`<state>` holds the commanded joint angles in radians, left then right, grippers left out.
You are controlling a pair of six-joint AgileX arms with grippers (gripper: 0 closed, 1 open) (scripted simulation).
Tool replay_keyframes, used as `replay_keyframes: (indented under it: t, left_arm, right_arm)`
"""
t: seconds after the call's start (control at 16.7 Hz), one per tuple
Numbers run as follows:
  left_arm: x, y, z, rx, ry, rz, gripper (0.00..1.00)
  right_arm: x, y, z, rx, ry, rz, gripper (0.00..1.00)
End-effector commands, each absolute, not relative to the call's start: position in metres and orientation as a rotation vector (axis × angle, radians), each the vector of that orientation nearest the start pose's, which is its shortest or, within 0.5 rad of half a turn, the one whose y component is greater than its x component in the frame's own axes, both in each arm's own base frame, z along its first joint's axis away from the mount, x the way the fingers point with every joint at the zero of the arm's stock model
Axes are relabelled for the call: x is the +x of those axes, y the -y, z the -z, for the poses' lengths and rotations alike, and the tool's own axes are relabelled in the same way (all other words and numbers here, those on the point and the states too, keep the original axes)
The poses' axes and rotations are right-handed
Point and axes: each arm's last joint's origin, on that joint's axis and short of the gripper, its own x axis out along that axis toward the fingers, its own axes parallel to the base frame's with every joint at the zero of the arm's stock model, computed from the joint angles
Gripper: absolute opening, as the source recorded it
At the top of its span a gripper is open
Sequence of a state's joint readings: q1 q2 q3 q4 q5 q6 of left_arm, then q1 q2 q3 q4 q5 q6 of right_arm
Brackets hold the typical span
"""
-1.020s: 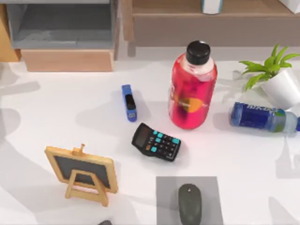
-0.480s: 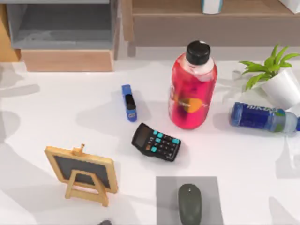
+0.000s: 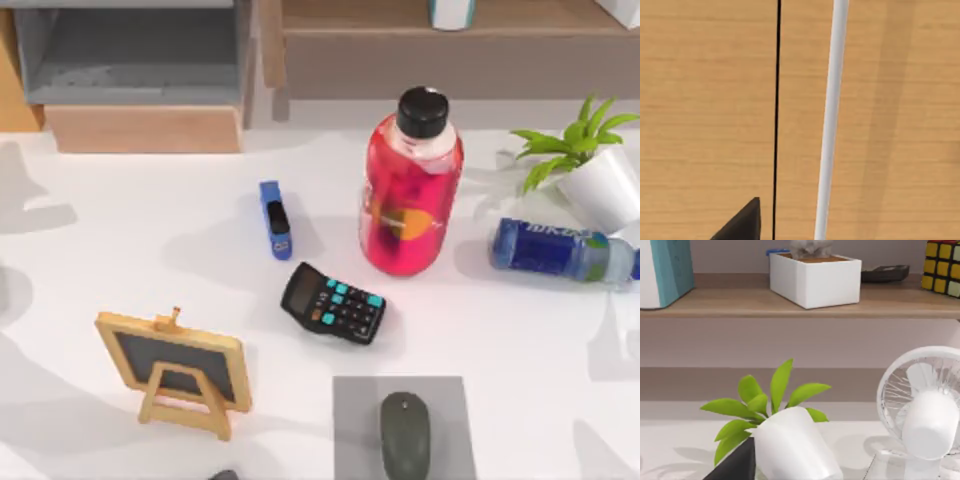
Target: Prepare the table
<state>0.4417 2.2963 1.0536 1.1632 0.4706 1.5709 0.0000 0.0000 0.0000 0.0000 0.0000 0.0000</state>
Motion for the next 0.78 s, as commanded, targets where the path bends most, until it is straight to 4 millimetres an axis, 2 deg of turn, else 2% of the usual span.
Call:
replay_keyframes:
  t: [0.24, 0.42, 0.6, 0.78]
  left_arm:
    - [0.397, -0.171, -0.078, 1.521, -0.045, 0.056, 1.00]
    - [0.401, -0.142, -0.099, 1.497, 0.000, 0.033, 1.00]
    - [0.406, -0.083, -0.128, 1.421, 0.080, 0.027, 1.00]
    - [0.404, -0.005, -0.146, 1.286, 0.143, 0.077, 1.00]
  right_arm:
    - [0.106, 0.001, -0.160, 0.000, 0.000, 0.000, 1.00]
    - [0.106, 0.001, -0.160, 0.000, 0.000, 0.000, 1.00]
    - [0.106, 0.001, -0.160, 0.000, 0.000, 0.000, 1.00]
    - [0.106, 0.001, -0.160, 0.000, 0.000, 0.000, 1.00]
